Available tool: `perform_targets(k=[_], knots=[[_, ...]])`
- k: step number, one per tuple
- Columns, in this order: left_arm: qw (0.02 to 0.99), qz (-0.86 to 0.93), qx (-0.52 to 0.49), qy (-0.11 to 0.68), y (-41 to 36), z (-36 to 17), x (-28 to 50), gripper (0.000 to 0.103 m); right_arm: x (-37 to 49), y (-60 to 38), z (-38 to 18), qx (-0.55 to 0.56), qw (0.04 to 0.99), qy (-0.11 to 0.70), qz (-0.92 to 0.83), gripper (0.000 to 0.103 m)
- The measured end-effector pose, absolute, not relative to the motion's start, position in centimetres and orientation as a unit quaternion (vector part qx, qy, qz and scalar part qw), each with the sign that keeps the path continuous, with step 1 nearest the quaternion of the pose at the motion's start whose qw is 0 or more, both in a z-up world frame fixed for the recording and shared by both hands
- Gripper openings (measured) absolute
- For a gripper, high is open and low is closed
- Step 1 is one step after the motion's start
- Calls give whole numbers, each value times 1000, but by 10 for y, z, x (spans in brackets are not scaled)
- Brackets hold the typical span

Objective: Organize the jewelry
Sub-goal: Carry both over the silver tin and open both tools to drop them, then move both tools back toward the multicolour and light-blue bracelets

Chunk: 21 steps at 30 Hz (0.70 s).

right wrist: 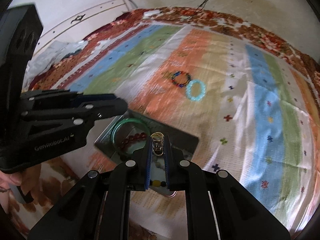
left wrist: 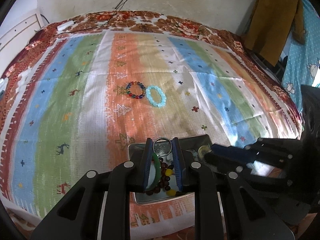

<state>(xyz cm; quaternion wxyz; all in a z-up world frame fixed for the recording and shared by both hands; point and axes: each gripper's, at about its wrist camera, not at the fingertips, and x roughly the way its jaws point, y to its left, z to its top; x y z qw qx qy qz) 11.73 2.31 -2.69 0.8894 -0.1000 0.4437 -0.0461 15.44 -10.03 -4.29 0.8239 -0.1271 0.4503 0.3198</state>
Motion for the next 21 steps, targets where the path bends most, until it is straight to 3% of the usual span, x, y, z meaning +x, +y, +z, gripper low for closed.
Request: perform_targets(k=[1,2,3,4,10,13,21], knots=[[889,-44,-102,444,24,-27,118,27,153,-100,-44,-133,825,449,316,18],[890,-42,-103,442,26,-27,118,28,154,-99,-44,-138,827,448,311,24],[891,-36,-101,441,27,-26,118,29,154,-100,-43,-138,828,447,309,36],[892,-31,-100,439,28,-25,119,29,155,-101,-42,-135,829,447,308,40],[889,-26,-117,442,37,-26,121,30,161,-104,-42,-127,833,448,299,42],[890,-18,-113,441,38,-25,125,42,167,-108,-42,-121,838,448,289,42],[890,15,-79,449,44,-29,155,44,194,-117,-40,-90,855,445,252,44]])
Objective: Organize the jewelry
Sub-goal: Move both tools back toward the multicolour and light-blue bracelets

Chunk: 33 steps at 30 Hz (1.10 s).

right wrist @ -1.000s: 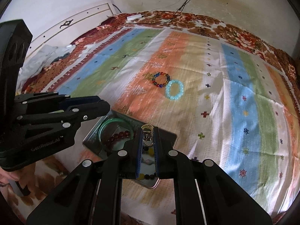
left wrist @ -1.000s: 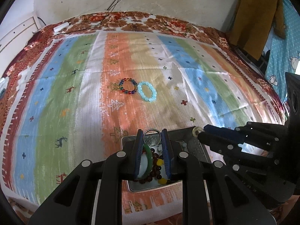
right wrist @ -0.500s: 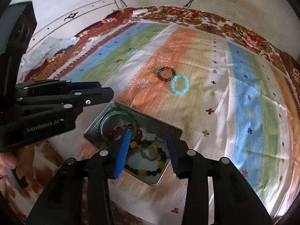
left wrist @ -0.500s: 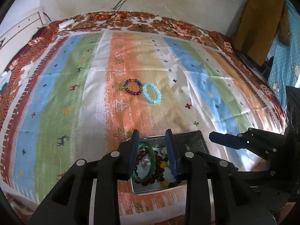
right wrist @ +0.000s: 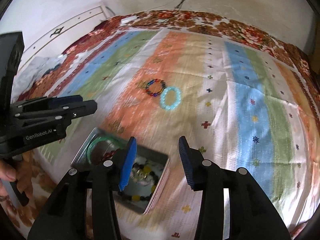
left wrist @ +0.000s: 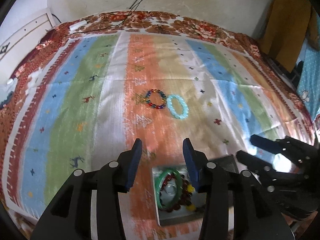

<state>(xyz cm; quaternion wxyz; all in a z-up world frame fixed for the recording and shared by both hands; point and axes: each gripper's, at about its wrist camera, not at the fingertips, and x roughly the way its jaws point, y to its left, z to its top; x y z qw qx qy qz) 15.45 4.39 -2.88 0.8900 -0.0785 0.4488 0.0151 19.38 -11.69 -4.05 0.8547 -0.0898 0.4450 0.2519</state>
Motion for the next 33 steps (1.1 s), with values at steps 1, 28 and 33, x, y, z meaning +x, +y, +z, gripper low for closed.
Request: perform_targets(k=[1,28,33], knots=[[890,19,-72,449,44,-29,157,46,198,-117,-40,-86,856,445,249,44],[890,34,7,455,42,-40,226,54,280,-113,-58,-71,867,450,205,49],[885,34,15,463,42,-48,237,54,293,-111,-64,-62,860,463,207,49]])
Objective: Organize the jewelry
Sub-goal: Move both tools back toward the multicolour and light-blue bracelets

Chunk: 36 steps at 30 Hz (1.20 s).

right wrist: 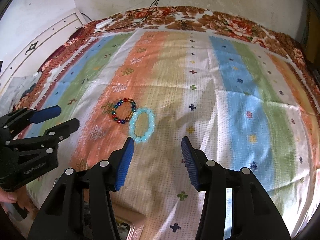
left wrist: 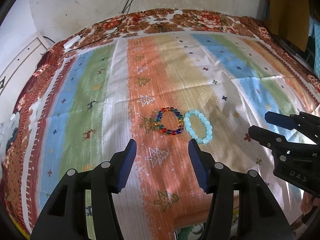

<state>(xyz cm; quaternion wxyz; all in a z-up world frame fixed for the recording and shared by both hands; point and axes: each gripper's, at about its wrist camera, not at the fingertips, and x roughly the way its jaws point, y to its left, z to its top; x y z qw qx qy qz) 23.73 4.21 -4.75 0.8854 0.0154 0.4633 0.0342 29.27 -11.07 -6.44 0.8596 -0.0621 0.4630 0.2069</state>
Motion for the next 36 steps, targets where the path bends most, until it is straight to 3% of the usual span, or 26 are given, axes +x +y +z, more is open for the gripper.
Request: perform_targets(k=[6,36], knots=[[879,31,0,476,49,-55,252,58,304,-105,-71,-56,850,478,214,49],[843,26,-39,536,82,-114,321,58,357,-83,-114,-49,830,520,197,53]])
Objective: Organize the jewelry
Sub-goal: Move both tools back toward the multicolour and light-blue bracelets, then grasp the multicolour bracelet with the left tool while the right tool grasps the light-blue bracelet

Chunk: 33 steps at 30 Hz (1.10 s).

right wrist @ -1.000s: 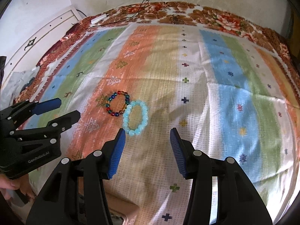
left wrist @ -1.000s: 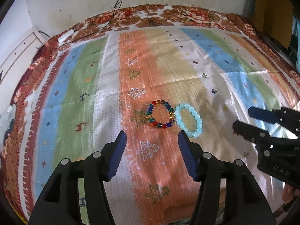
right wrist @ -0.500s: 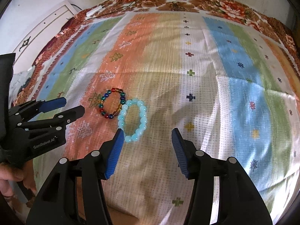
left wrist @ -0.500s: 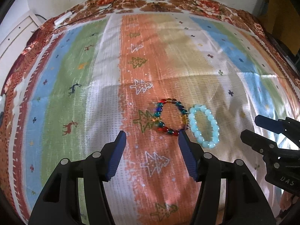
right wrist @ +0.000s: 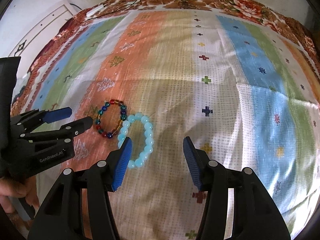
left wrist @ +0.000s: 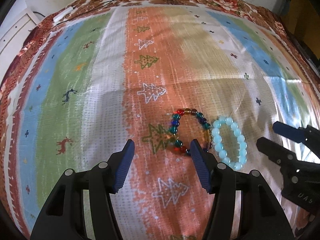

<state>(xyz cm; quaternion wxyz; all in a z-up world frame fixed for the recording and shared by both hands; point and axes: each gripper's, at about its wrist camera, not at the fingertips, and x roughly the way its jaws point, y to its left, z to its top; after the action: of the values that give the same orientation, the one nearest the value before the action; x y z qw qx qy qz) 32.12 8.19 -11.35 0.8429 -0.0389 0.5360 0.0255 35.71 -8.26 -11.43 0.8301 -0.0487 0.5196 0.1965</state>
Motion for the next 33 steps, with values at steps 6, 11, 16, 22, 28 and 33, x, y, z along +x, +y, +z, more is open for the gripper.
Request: perform_targets(k=[6,11,16,22,28,33], knots=[[837,26,-43,545,83,-123,331,58,364,-73,-131,-66,819,536,193,53],[837,20,-42,546,83,-128,338,60,369,-70,-139,-77,816,543,182,53],[834,29,-28,550,85,-139,342,60,370,-65,-145,-97,813,547,176,53],[835,29,-9,549,81,-141,341,60,370,-62,-149,-105,814,544,173,53],[836,32,-8,548,85,-139,339,20,367,-62,-152,-119,813,543,172,43],[838,22,7,546,82,-141,339,11,375,-78,-151,-90,810,557,157,12]])
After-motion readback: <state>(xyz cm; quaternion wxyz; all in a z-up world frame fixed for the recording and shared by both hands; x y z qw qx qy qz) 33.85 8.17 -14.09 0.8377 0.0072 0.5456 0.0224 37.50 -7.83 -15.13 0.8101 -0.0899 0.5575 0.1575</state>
